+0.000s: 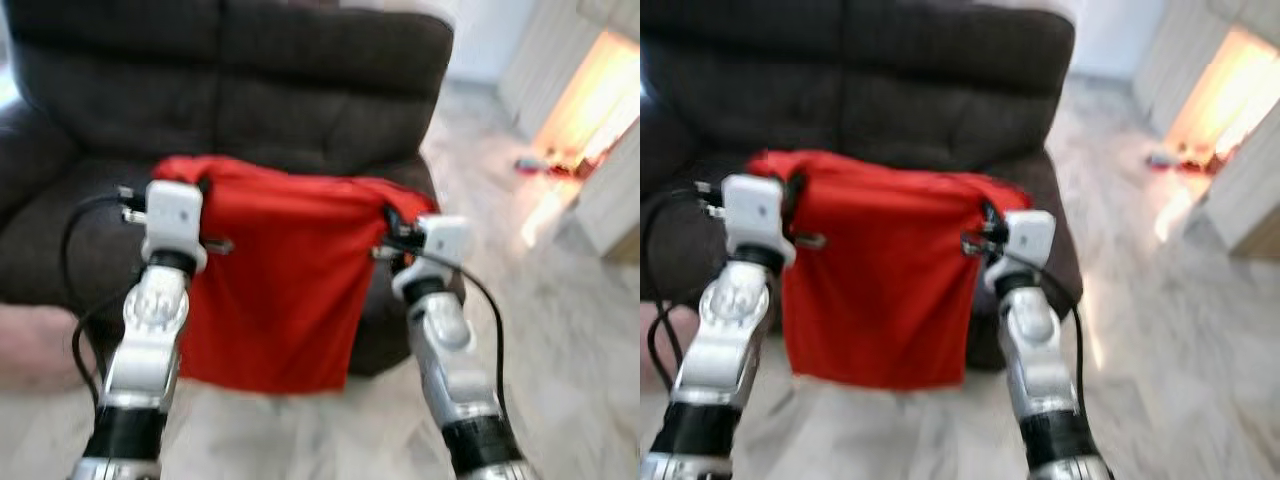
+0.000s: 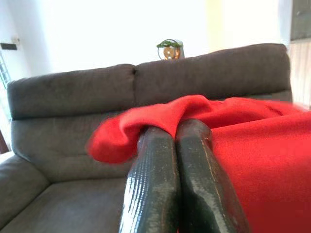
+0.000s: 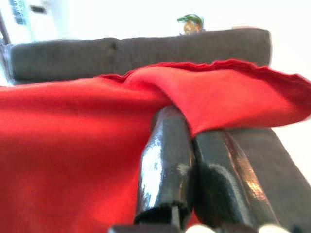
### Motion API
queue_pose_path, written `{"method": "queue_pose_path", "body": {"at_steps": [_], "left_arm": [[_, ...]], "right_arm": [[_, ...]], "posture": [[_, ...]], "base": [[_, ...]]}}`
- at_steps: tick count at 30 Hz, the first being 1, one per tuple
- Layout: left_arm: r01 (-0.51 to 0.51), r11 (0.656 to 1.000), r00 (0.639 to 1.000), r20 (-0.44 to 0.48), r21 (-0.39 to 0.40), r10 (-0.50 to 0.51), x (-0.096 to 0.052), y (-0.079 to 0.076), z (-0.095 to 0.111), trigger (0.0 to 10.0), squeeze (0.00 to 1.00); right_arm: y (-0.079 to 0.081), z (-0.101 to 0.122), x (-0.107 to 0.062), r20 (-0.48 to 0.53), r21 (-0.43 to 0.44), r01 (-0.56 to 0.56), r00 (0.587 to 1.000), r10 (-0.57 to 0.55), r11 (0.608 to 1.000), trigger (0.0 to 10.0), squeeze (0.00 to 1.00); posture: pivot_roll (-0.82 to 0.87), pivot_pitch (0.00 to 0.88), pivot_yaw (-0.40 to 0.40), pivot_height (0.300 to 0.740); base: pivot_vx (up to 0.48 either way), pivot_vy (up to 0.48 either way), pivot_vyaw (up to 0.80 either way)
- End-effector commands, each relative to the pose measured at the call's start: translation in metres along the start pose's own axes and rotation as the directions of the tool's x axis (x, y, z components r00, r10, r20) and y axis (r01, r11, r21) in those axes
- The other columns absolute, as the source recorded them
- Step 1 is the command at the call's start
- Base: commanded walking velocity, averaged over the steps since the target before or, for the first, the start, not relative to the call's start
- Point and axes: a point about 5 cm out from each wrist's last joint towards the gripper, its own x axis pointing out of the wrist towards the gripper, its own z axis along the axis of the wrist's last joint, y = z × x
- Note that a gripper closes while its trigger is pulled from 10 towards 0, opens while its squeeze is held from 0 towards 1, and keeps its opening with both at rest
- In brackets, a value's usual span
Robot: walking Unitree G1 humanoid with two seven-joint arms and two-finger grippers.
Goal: Move the pillow to the sofa from floor
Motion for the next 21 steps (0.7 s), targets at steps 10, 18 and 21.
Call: {"method": "queue_pose_path", "body": {"at_steps": [10, 18, 21], "left_arm": [[-0.005, 1.000, 0.996, 0.084, -0.006, 0.005, 0.005, 0.002, 0.020, 10.0, 0.00], [-0.025, 1.000, 0.991, 0.132, 0.012, 0.023, 0.011, 0.010, 0.036, 10.0, 0.00], [-0.034, 0.999, 0.986, 0.166, 0.019, 0.030, 0.015, 0.014, 0.048, 10.0, 0.00]], "right_arm": [[0.009, 0.030, 0.010, 0.124, -0.007, -0.037, 0.992, 0.037, 0.999, 10.0, 0.00], [0.013, 0.051, 0.014, 0.196, 0.016, -0.040, 0.980, 0.037, 0.999, 10.0, 0.00], [0.014, 0.061, 0.017, 0.229, 0.031, -0.042, 0.973, 0.033, 0.999, 10.0, 0.00]], "posture": [[0.15, 0.000, -0.133, 0.740], [0.16, 0.000, -0.135, 0.740], [0.16, 0.000, -0.136, 0.740]], "base": [[0.273, 0.000, 0.00], [0.273, 0.000, 0.00], [0.273, 0.000, 0.00]]}}
